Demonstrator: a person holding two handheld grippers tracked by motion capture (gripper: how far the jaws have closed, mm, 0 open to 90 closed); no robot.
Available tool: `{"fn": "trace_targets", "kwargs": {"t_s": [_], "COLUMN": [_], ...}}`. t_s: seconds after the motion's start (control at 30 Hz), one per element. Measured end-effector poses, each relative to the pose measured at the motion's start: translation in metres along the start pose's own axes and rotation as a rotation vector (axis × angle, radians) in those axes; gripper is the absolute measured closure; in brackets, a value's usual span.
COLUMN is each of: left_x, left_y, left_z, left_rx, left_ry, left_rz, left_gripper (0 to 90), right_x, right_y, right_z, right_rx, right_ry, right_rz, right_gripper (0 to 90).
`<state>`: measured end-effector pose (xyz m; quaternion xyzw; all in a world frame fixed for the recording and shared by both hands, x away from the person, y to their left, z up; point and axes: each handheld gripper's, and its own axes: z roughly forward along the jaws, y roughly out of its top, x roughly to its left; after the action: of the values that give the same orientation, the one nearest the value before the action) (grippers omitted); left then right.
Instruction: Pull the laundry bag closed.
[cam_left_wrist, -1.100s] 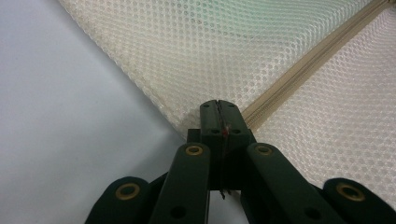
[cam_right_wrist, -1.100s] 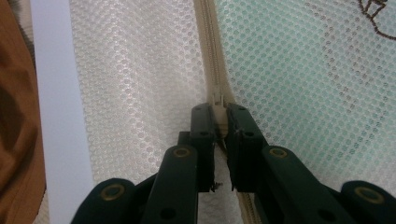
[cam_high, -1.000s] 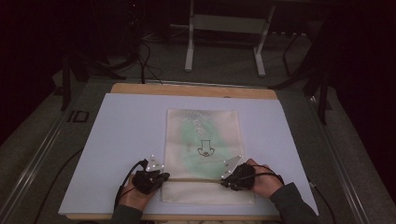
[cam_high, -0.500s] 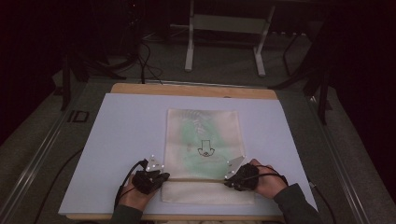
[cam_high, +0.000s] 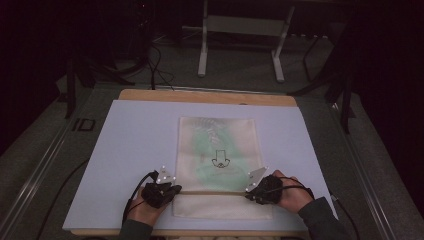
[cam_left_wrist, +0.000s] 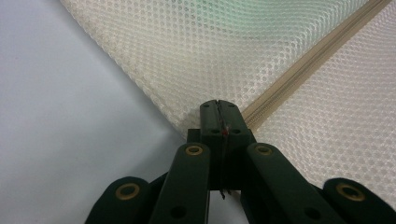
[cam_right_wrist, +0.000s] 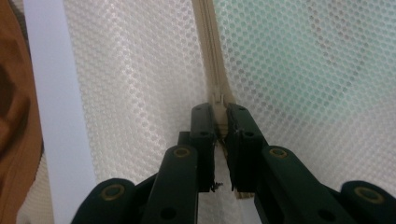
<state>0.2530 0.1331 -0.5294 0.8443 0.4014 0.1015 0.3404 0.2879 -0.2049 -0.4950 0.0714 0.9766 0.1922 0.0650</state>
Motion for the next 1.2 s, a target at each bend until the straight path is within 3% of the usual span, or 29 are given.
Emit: {"fn": "trace_targets", "kwargs": {"t_s": [0.57, 1.2], "left_x": [0.0, 0.0], "left_y": [0.0, 0.0], "left_z": [0.0, 0.0], "left_rx": [0.0, 0.0], "left_ry": [-0.001, 0.001], "left_rz": [0.0, -0.002], "left_gripper": [89.5, 89.5], "right_x": [-0.003, -0.005], "right_y": [-0.016, -0.021], "right_z": [-0.009, -0.013], "right_rx": [0.011, 0.009], "right_ry": [-0.01, -0.007], "right_rz": [0.018, 0.027], "right_gripper": [82.4, 82.4]}}
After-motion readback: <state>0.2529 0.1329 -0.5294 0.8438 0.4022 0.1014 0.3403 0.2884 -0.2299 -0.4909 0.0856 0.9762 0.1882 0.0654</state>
